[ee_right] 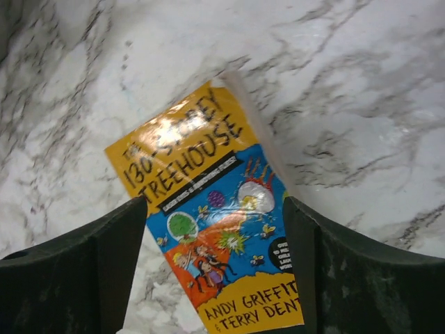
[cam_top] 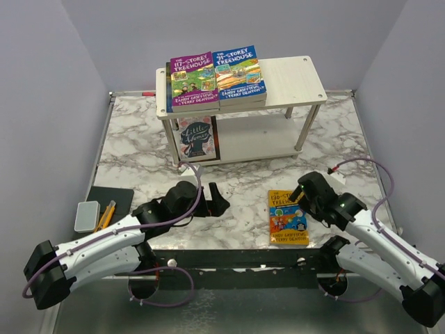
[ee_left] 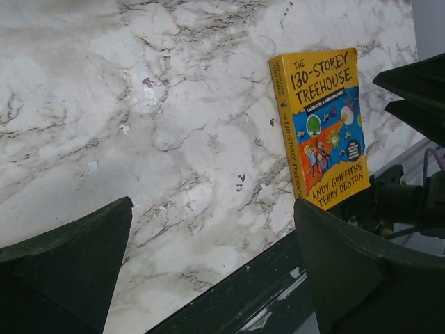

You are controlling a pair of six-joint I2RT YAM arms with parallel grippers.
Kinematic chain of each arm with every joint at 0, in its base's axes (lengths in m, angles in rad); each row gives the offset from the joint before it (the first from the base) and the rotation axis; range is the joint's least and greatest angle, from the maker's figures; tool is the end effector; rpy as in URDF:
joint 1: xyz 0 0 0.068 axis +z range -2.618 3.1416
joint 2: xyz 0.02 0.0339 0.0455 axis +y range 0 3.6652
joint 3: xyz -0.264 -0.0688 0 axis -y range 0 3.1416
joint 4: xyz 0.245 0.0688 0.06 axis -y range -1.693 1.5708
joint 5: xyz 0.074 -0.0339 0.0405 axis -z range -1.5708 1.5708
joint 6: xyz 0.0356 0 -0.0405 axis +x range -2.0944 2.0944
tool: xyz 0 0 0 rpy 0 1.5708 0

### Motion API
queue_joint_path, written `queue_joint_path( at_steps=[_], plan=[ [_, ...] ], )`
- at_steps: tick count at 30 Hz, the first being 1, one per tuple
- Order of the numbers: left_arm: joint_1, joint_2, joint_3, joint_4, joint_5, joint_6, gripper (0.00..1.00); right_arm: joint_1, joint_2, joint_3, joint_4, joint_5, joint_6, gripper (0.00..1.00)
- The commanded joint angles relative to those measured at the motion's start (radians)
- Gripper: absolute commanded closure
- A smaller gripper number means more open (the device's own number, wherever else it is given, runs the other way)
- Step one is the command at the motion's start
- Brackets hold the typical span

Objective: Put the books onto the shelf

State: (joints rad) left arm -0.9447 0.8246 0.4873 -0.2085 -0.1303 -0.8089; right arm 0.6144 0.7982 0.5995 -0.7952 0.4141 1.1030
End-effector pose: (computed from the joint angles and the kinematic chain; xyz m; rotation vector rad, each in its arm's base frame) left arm 0.1123 -0.1474 0.2262 0.0701 2.2460 -0.8775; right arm 0.1275 0.0724 0.2237 0.7416 2.3428 0.2143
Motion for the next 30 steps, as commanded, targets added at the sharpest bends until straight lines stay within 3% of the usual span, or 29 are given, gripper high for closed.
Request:
queue_joint_path(
  at_steps=[1, 7, 15, 25, 30],
  plan=[
    [-0.008, 0.037, -0.009, 0.107, 0.057, -0.019, 0.01, 0.005, 0.008, -0.023, -0.162, 0.207, 0.189, 0.15],
    [-0.009, 0.061, -0.02, 0.136, 0.069, -0.015, 0.01, 0.005, 0.13, -0.049, -0.106, 0.161, 0.224, 0.11],
    [-0.009, 0.074, -0.038, 0.152, 0.077, -0.026, 0.01, 0.005, 0.202, -0.179, 0.318, -0.164, 0.001, 0.1],
    [-0.009, 0.128, -0.11, 0.153, 0.076, -0.116, 0.01, 0.053, 0.302, -0.37, 0.745, -0.454, 0.061, 0.33],
    [-0.006, 0.114, -0.153, 0.152, 0.08, -0.149, 0.01, 0.129, 0.419, -0.363, 0.889, -0.477, 0.117, 0.44]
  ],
)
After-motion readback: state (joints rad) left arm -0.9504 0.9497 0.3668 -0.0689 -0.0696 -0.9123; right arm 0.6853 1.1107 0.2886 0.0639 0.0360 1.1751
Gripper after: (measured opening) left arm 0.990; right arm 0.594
